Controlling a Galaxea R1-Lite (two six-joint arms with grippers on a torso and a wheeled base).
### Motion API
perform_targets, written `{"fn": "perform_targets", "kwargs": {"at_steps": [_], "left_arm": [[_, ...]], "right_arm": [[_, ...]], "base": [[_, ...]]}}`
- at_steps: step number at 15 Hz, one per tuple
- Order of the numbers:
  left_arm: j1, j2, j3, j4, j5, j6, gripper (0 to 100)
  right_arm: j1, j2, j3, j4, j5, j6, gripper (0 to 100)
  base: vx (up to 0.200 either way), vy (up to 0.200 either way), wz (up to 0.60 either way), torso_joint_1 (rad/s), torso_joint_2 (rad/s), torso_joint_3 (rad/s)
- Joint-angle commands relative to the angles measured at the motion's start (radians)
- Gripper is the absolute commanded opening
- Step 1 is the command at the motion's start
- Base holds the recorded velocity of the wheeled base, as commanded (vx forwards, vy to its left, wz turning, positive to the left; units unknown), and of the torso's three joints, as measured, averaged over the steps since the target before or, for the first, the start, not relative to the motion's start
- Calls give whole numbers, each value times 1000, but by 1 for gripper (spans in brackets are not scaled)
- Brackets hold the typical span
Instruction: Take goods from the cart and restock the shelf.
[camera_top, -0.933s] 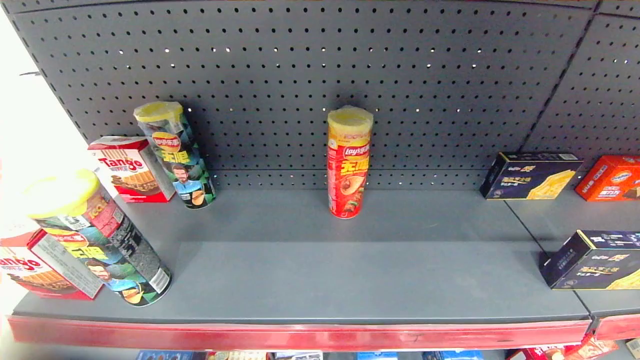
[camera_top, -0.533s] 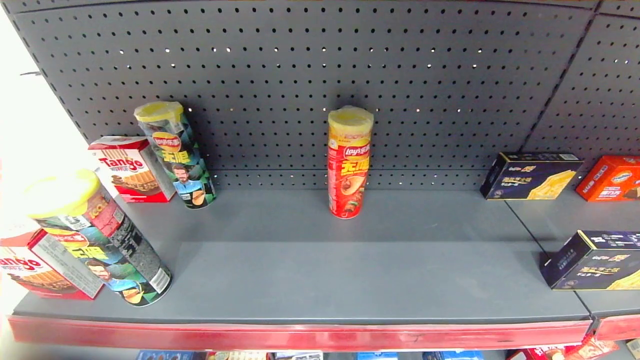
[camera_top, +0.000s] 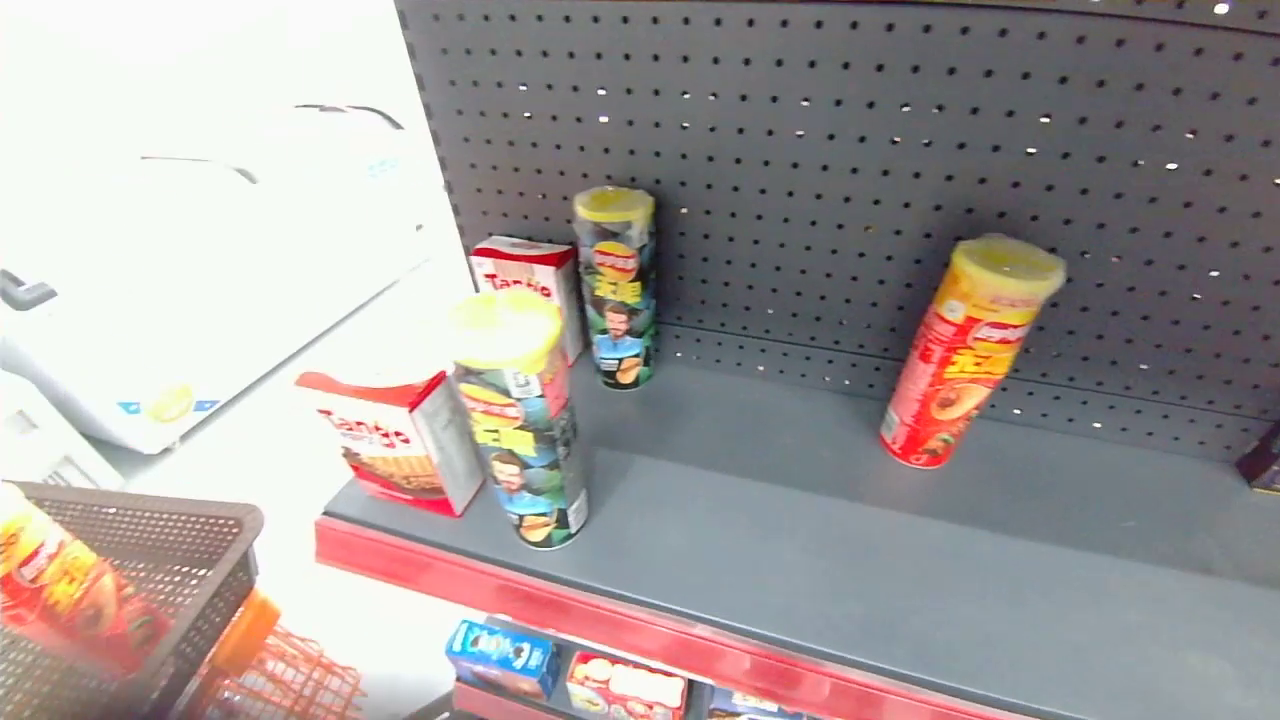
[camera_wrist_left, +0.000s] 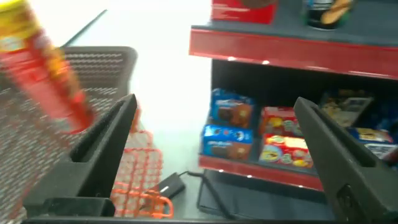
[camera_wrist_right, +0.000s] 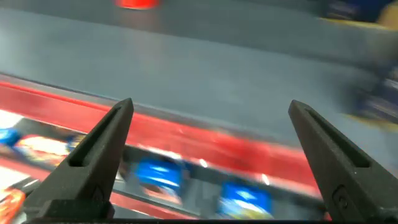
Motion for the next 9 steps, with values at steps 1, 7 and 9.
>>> {"fn": "perform_targets", "kwargs": {"at_steps": [1,7,9], "left_arm": [[0,1,0,0,1,0,100],[0,1,0,0,-1,0,100],[0,1,0,0,-1,2,100]], "right_arm": [[-1,2,0,0,0,0,100],[-1,0,0,0,-1,3,100],[-1,0,0,0,-1,1,100]], "base": [[0,0,600,-2,7,2],[0,0,200,0,0,1],[0,0,0,0,0,0]]}}
